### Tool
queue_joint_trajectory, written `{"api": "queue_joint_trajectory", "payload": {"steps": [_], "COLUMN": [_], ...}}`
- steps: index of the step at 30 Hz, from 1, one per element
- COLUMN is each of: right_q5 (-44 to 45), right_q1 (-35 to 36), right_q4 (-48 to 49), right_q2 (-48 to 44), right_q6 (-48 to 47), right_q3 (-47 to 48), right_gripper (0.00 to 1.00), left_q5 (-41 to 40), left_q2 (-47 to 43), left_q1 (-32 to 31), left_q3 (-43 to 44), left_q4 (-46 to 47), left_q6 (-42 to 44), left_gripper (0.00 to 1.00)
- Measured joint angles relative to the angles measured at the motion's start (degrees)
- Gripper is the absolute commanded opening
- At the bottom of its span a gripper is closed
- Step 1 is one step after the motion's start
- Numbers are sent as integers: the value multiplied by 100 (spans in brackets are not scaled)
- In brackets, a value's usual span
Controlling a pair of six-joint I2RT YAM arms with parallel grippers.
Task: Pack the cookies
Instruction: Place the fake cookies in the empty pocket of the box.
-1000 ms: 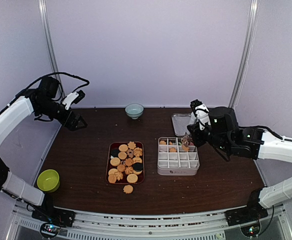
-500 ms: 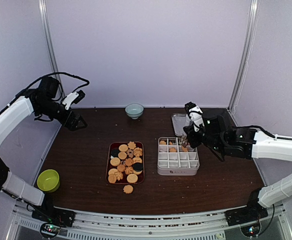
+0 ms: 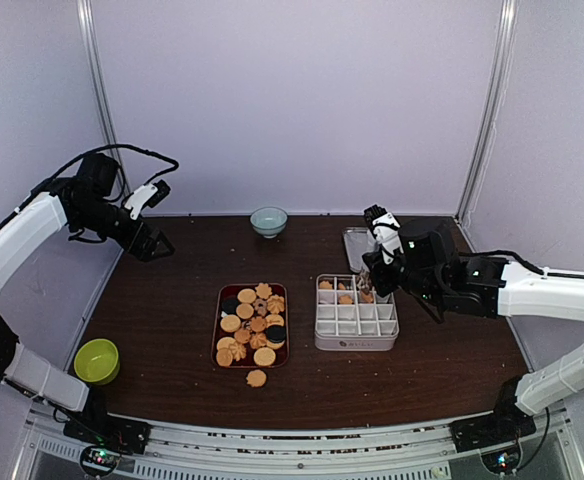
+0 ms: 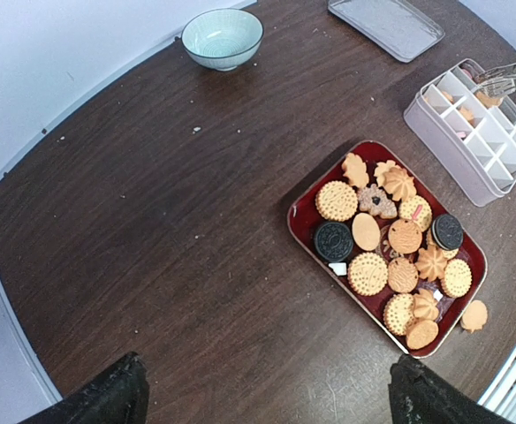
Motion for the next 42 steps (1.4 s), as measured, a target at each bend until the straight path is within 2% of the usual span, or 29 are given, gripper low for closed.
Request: {"api": "queue_joint_trajectory", "payload": {"steps": [15, 26, 28, 33, 42], "right_q5": [-35, -107, -133, -188, -190], "right_q1": [0, 0, 0, 0, 0], "right_q4": [-208, -227, -216, -225, -221], "right_q2": [129, 173, 173, 173, 107], "right_q6": [-455, -450, -426, -369, -339], "right_q3": [321, 328, 271, 208, 208], "right_gripper": [0, 1, 10, 24, 31], "left_q5": [17, 24, 33, 63, 120], "left_q2": [-15, -52, -52, -52, -52], "left_q1": [0, 0, 0, 0, 0], "left_q3": [0, 0, 0, 0, 0], "left_q4": [0, 0, 0, 0, 0], "left_q6": [-22, -33, -35, -33, -33], "left_gripper": [98, 97, 98, 98, 98]}}
